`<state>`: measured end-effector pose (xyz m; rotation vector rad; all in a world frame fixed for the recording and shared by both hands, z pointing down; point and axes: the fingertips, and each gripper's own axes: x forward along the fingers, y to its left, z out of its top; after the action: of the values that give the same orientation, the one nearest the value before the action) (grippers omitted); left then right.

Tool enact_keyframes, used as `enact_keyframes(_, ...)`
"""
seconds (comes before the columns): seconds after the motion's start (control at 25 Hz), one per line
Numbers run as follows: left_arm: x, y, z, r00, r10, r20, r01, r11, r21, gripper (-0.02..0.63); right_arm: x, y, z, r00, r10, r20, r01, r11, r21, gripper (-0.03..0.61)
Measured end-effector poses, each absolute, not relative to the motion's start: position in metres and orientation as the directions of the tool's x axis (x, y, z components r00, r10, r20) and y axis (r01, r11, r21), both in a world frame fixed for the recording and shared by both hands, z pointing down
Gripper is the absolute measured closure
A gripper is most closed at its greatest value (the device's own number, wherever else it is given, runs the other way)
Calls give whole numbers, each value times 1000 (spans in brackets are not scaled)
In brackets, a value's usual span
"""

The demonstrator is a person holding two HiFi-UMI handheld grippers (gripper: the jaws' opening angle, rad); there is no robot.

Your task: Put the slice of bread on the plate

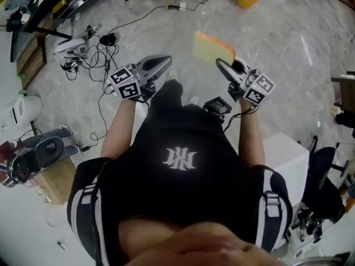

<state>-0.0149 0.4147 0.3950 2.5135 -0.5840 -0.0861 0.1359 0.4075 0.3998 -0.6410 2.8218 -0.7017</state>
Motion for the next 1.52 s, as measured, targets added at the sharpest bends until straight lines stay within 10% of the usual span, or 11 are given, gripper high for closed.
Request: enact_keyframes(1.52,-89,157,421,920,-381,-94,-244,-743,624,608,55,147,382,-867,-497,27,-454,767,-454,482)
